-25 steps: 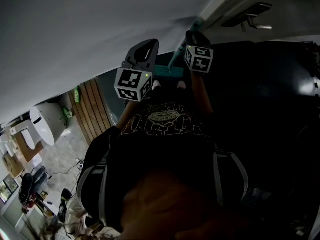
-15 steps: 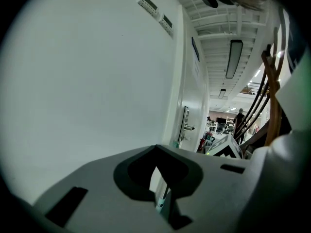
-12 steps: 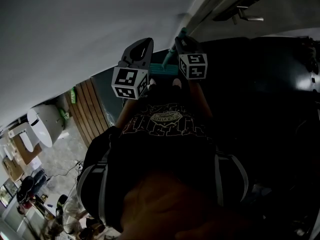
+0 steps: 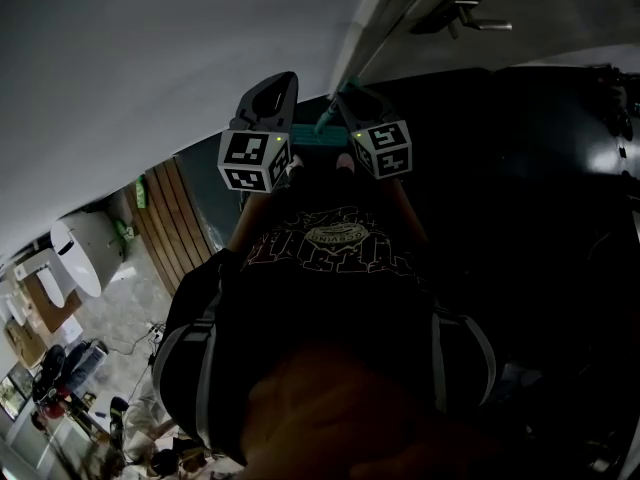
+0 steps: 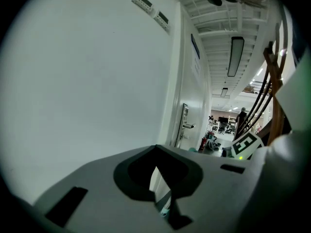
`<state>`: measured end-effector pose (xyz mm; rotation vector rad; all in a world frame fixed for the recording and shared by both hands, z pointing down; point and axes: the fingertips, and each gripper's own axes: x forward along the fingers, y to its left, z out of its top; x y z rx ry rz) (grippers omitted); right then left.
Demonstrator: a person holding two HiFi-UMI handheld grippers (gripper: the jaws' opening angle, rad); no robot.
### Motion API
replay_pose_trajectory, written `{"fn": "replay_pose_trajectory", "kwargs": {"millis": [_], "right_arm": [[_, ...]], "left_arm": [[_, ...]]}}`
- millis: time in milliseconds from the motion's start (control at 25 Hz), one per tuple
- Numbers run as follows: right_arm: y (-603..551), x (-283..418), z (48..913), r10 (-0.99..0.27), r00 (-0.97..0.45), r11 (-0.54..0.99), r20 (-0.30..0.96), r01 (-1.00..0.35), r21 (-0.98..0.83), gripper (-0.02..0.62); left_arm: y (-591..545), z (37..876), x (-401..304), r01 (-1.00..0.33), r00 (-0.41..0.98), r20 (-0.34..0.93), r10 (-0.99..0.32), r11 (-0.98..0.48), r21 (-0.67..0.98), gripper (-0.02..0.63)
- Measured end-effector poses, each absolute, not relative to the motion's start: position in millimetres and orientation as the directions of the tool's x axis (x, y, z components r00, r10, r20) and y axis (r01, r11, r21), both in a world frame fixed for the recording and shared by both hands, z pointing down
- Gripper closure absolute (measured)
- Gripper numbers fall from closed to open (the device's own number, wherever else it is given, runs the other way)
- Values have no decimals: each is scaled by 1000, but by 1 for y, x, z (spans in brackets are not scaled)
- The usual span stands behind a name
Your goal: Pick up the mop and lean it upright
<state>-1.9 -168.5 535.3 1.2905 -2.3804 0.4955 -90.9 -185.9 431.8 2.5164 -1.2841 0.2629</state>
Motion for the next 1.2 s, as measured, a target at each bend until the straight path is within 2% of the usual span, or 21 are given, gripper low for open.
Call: {"fn": "replay_pose_trajectory", "kwargs": {"millis": [560, 1200], "right_arm": [[-112, -16, 528, -599, -628, 663, 497, -737, -132, 483], [-93, -27, 527, -547, -677, 716, 493, -683, -143, 483]], "left_arm": [[-176, 439, -71, -819, 572, 315, -757, -548, 172, 558], [-169, 434, -74, -831, 555, 303, -775, -538, 144, 559]]}}
